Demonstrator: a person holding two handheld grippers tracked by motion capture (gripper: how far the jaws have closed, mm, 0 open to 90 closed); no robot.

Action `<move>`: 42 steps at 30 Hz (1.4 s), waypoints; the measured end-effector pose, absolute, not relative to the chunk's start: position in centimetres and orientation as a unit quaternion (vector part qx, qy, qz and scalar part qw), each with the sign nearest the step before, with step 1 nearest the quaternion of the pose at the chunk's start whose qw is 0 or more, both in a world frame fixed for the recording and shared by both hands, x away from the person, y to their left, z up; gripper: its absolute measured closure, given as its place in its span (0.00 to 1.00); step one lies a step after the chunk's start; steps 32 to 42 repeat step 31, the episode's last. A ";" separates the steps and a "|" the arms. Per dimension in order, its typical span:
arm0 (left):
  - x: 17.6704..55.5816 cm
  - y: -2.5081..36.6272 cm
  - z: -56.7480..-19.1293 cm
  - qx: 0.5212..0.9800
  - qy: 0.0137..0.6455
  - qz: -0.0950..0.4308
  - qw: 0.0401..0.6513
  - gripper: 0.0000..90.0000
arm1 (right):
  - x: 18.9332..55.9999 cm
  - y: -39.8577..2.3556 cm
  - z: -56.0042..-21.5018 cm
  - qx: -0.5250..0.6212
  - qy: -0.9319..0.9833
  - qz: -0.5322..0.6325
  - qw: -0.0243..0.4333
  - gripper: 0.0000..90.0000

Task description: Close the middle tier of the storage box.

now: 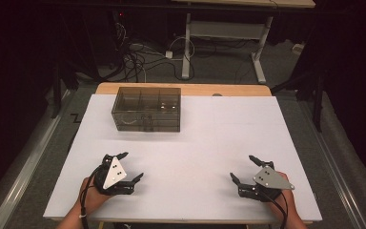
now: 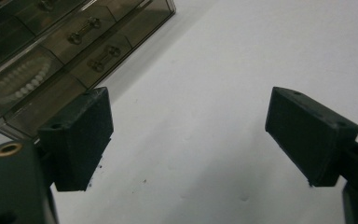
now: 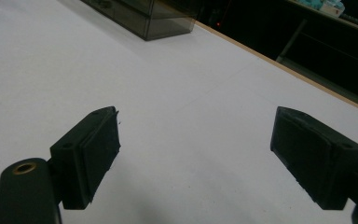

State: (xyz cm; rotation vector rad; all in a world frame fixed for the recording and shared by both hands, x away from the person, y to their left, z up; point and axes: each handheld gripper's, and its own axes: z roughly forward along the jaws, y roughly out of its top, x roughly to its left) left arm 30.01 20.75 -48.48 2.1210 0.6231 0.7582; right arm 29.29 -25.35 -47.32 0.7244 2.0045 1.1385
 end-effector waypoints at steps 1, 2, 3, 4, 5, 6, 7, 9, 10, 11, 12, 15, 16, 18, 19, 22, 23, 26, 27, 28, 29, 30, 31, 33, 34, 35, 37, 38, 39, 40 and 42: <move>30.0 20.7 -48.5 0.836 0.244 0.300 0.389 0.17 | 29.3 -25.4 -47.4 0.281 0.776 0.440 0.354 0.18; 30.0 20.8 -48.5 0.835 0.245 0.298 0.391 0.17 | 29.4 -25.4 -47.4 0.284 0.777 0.439 0.350 0.18; 30.0 20.8 -48.5 0.835 0.246 0.298 0.391 0.17 | 29.4 -25.4 -47.4 0.286 0.779 0.438 0.347 0.18; 30.0 20.7 -48.6 0.836 0.245 0.300 0.388 0.17 | 29.5 -25.4 -47.4 0.285 0.781 0.436 0.346 0.18; 30.0 20.7 -48.6 0.837 0.243 0.301 0.386 0.17 | 29.4 -25.3 -47.4 0.285 0.781 0.433 0.350 0.18; 30.0 20.7 -48.6 0.838 0.243 0.301 0.386 0.17 | 29.5 -25.3 -47.4 0.285 0.780 0.433 0.352 0.18; 30.0 20.6 -48.6 0.838 0.243 0.299 0.387 0.17 | 29.5 -25.4 -47.4 0.286 0.778 0.434 0.352 0.18; 30.0 20.5 -48.7 0.839 0.243 0.299 0.384 0.17 | 29.6 -25.5 -47.4 0.289 0.777 0.435 0.351 0.18; 30.0 20.5 -48.8 0.840 0.242 0.299 0.382 0.17 | 29.7 -25.5 -47.4 0.290 0.777 0.435 0.352 0.18; 30.0 20.5 -48.8 0.840 0.242 0.301 0.381 0.17 | 29.7 -25.6 -47.4 0.291 0.776 0.435 0.351 0.18; 29.9 20.5 -48.8 0.840 0.241 0.300 0.382 0.17 | 29.8 -25.6 -47.4 0.291 0.776 0.435 0.351 0.18; 30.0 20.5 -48.7 0.839 0.242 0.302 0.382 0.17 | 29.7 -25.7 -47.4 0.295 0.775 0.436 0.350 0.18; 30.0 20.5 -48.7 0.840 0.240 0.303 0.381 0.17 | 29.7 -25.7 -47.4 0.295 0.775 0.436 0.351 0.18; 30.0 20.4 -48.7 0.840 0.238 0.304 0.381 0.17 | 29.6 -25.8 -47.5 0.295 0.776 0.434 0.349 0.18; 30.1 20.3 -48.6 0.841 0.236 0.307 0.379 0.17 | 29.6 -25.9 -47.6 0.295 0.778 0.432 0.349 0.18; 30.1 20.5 -48.5 0.839 0.238 0.307 0.382 0.17 | 29.4 -26.1 -47.6 0.295 0.776 0.433 0.351 0.18; 30.1 20.5 -48.5 0.838 0.238 0.309 0.381 0.17 | 29.5 -26.1 -47.5 0.297 0.775 0.434 0.351 0.18; 30.2 20.7 -48.5 0.838 0.240 0.308 0.381 0.17 | 29.6 -26.2 -47.5 0.297 0.774 0.434 0.352 0.18; 30.2 20.8 -48.6 0.838 0.241 0.308 0.380 0.17 | 29.6 -26.2 -47.5 0.297 0.774 0.433 0.353 0.18; 30.2 20.8 -48.6 0.839 0.241 0.305 0.381 0.17 | 29.7 -26.2 -47.5 0.297 0.774 0.433 0.353 0.18; 30.2 20.8 -48.6 0.839 0.241 0.305 0.380 0.17 | 29.7 -26.3 -47.5 0.298 0.774 0.433 0.353 0.18; 30.2 20.7 -48.6 0.840 0.241 0.305 0.380 0.17 | 29.8 -26.3 -47.5 0.298 0.774 0.432 0.353 0.18; 30.2 20.7 -48.7 0.839 0.241 0.304 0.381 0.17 | 29.8 -26.3 -47.5 0.300 0.774 0.432 0.353 0.18; 30.2 20.7 -48.7 0.839 0.241 0.304 0.381 0.17 | 29.8 -26.3 -47.5 0.300 0.774 0.432 0.353 0.18; 30.2 20.7 -48.7 0.839 0.241 0.304 0.381 0.17 | 29.8 -26.3 -47.5 0.300 0.774 0.432 0.353 0.18; 30.2 20.7 -48.7 0.839 0.241 0.304 0.381 0.17 | 29.8 -26.3 -47.5 0.300 0.774 0.432 0.353 0.18; 30.2 20.7 -48.7 0.839 0.241 0.304 0.381 0.17 | 29.8 -26.3 -47.5 0.300 0.774 0.432 0.353 0.18; 30.2 20.7 -48.7 0.839 0.241 0.304 0.381 0.17 | 29.8 -26.3 -47.5 0.300 0.774 0.432 0.353 0.18; 30.2 20.7 -48.7 0.839 0.241 0.304 0.381 0.17 | 29.8 -26.3 -47.5 0.300 0.774 0.432 0.353 0.18; 30.2 20.7 -48.7 0.839 0.241 0.304 0.381 0.17 | 29.8 -26.3 -47.5 0.300 0.774 0.432 0.353 0.18; 30.2 20.7 -48.7 0.839 0.241 0.304 0.381 0.17 | 29.8 -26.3 -47.5 0.300 0.774 0.432 0.353 0.18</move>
